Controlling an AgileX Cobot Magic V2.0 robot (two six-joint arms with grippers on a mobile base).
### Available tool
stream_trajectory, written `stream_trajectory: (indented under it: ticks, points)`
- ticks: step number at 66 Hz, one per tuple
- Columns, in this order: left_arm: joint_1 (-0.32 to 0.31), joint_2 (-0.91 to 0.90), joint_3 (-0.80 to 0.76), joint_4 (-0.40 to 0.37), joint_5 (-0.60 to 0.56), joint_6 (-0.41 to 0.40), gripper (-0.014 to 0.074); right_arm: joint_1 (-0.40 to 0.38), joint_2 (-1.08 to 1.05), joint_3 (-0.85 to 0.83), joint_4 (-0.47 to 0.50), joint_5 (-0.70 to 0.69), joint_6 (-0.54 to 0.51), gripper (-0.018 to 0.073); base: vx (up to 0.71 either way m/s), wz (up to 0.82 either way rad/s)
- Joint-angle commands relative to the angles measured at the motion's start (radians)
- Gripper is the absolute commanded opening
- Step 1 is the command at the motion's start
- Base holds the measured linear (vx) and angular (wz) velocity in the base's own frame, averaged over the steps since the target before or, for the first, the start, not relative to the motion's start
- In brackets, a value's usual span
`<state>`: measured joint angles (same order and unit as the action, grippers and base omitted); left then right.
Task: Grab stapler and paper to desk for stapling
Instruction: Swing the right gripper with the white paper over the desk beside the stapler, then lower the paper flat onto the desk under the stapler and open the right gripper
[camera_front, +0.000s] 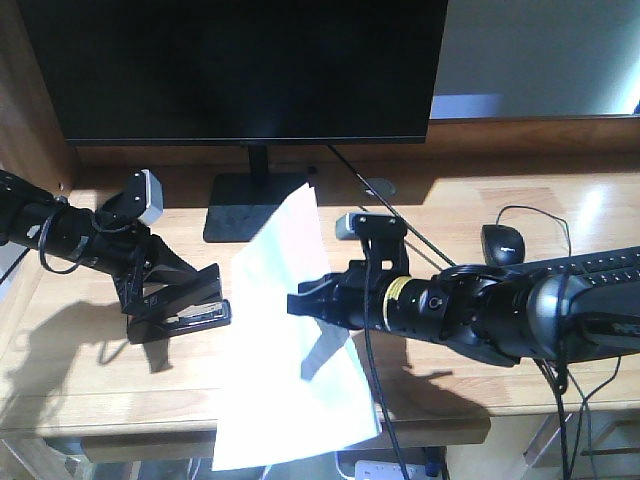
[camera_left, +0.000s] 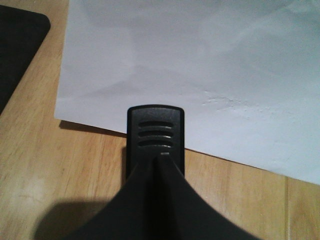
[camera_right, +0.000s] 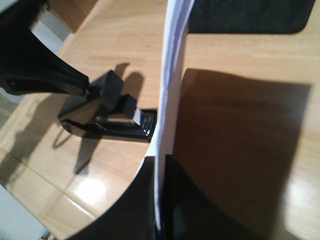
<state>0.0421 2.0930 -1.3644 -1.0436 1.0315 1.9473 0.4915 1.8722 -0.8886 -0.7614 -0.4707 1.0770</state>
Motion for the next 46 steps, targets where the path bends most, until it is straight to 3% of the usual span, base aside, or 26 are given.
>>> stream_trajectory:
  ticks: [1, 30, 46]
  points:
    - [-0.003, -0.058, -0.024, -0.052, 0.026, -0.007, -0.0006, -0.002, -0.075, -0.025, 0.003, -0.056, -0.007, -0.0001, 0.00, 0.00]
    - [-0.003, -0.058, -0.024, -0.052, 0.026, -0.007, -0.0006, -0.002, -0.016, -0.026, 0.034, -0.125, -0.016, -0.0001, 0.00, 0.00]
    - [-0.003, -0.058, -0.024, -0.052, 0.026, -0.007, -0.0006, -0.002, 0.059, -0.030, 0.180, -0.204, -0.060, -0.0001, 0.00, 0.00]
